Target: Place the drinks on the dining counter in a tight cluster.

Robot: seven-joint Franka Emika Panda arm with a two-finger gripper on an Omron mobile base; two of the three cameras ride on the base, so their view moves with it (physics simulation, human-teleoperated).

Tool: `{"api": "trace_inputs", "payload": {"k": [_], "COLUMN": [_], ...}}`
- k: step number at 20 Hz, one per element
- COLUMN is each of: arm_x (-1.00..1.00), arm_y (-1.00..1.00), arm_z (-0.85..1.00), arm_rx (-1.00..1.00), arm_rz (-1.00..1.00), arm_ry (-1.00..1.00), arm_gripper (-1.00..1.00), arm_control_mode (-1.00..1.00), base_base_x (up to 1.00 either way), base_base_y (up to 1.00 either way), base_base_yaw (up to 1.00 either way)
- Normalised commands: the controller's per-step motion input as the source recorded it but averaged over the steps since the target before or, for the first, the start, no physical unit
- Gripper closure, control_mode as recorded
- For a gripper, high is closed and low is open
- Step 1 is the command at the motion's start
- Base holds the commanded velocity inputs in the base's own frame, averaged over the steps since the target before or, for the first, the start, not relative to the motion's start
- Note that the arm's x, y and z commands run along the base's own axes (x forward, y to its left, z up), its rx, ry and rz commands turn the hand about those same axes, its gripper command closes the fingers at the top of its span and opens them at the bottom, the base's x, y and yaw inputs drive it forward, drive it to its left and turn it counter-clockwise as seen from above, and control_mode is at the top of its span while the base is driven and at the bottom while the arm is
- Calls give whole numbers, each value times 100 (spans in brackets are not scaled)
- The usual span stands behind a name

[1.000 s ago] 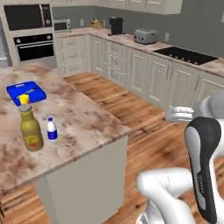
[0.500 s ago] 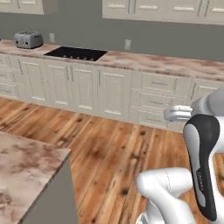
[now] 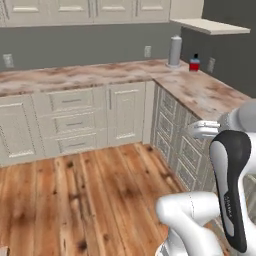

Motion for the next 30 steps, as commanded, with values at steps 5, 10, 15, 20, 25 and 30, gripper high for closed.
{"api": "trace_inputs", "payload": {"k": [5,10,15,20,25,30], "arm_x": [0,0,0,0,0,0], "arm_y": [0,0,0,0,0,0], "arm_z": [0,0,0,0,0,0], "arm_rx": [0,0,0,0,0,0], "arm_rz": [0,0,0,0,0,0], "arm_ry": [0,0,0,0,0,0], "arm_gripper": [-100,-100,-100,-100,-100,-100], "arm_control_mode": [100,100,100,100,100,100], "base_base_x": [90,100,100,100,100,100], "base_base_y": [79,97,75,59,79,55], "base_base_yaw": [-51,-25,-43,-57,-51,-43]}}
